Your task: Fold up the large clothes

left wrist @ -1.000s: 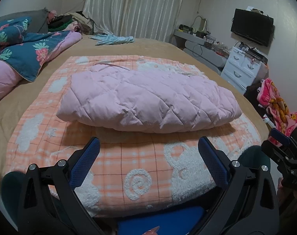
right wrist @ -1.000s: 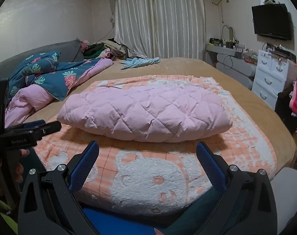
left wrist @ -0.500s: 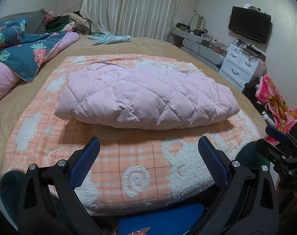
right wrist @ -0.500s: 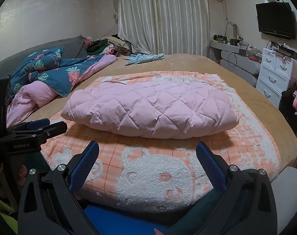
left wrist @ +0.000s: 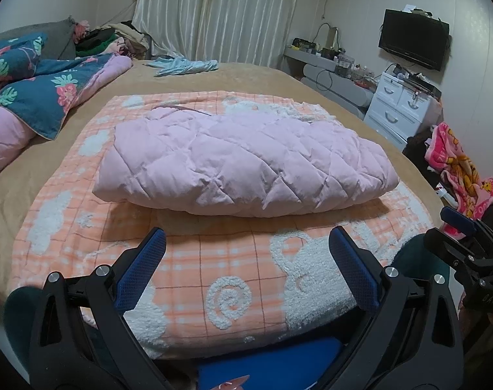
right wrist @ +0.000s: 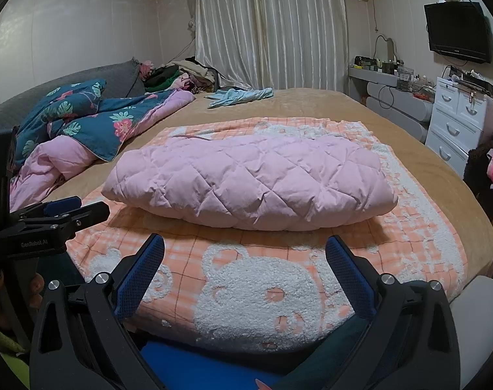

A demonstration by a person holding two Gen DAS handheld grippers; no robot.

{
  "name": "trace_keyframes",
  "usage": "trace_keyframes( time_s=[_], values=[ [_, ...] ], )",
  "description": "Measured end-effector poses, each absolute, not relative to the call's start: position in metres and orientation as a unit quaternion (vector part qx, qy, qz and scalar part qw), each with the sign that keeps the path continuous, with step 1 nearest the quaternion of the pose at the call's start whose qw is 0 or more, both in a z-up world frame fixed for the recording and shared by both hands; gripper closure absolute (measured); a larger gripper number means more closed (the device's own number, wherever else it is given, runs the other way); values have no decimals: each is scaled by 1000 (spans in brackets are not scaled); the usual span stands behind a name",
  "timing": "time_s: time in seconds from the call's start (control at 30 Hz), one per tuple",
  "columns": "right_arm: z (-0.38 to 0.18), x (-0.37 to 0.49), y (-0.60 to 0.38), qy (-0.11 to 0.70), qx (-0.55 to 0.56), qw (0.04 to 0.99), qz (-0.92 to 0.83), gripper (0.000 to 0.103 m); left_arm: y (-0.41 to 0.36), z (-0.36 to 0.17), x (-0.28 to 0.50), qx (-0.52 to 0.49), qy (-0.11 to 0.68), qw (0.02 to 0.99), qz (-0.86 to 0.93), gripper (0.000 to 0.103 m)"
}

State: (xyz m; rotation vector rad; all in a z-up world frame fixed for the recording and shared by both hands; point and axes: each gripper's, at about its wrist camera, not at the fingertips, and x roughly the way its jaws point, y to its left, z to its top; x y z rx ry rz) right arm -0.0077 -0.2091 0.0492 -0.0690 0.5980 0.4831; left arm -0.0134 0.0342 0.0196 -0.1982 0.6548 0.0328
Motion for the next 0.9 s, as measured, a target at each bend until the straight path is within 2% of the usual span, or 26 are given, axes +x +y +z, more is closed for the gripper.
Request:
trace_keyframes(
  time_s=[0.9],
  values=[
    [51,-7,-207,294,-32,925,240,4,44,20,-13,-91,320,943,23,9]
  ],
)
